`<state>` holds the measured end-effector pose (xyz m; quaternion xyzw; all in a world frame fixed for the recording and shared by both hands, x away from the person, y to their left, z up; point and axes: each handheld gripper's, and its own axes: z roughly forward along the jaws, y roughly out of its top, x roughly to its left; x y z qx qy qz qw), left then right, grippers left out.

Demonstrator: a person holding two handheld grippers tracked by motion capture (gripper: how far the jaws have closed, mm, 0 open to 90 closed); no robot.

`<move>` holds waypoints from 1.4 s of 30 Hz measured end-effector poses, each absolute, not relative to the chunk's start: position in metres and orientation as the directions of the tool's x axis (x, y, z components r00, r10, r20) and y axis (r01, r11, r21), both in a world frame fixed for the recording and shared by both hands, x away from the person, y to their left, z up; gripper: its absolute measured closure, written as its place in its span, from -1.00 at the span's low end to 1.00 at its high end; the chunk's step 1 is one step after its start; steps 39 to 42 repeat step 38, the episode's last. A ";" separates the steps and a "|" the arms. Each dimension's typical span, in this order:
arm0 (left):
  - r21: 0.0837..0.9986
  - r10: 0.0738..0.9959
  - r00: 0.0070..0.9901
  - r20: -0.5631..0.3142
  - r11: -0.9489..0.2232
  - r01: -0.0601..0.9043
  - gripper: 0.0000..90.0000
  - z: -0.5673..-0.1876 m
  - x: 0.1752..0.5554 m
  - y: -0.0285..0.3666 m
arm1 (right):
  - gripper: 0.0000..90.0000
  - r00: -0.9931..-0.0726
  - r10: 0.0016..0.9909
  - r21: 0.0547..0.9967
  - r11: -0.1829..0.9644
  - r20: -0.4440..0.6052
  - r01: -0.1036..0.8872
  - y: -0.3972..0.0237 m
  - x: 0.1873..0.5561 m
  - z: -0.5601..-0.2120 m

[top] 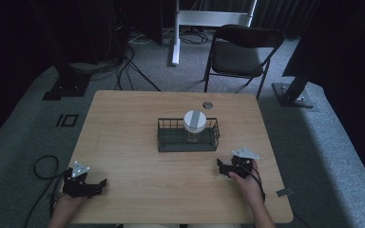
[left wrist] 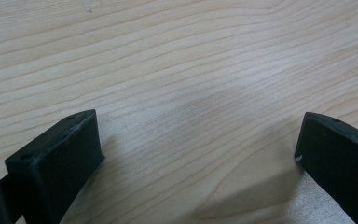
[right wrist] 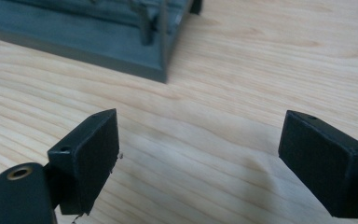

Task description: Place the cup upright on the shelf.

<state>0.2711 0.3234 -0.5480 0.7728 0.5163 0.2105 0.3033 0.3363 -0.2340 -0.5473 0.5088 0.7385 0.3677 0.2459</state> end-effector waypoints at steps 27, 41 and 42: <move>0.686 0.926 0.378 0.012 -0.283 0.670 -0.99 -0.548 0.271 0.323 | -0.72 -0.298 0.954 0.725 0.199 0.009 0.659 -0.245 0.340 -0.551; 0.687 0.926 0.378 0.011 -0.282 0.670 -0.99 -0.548 0.271 0.323 | -0.72 -0.286 0.958 0.725 0.191 0.008 0.661 -0.244 0.339 -0.551; 0.687 0.926 0.378 0.011 -0.282 0.670 -0.99 -0.548 0.271 0.323 | -0.72 -0.286 0.958 0.725 0.191 0.008 0.661 -0.244 0.339 -0.551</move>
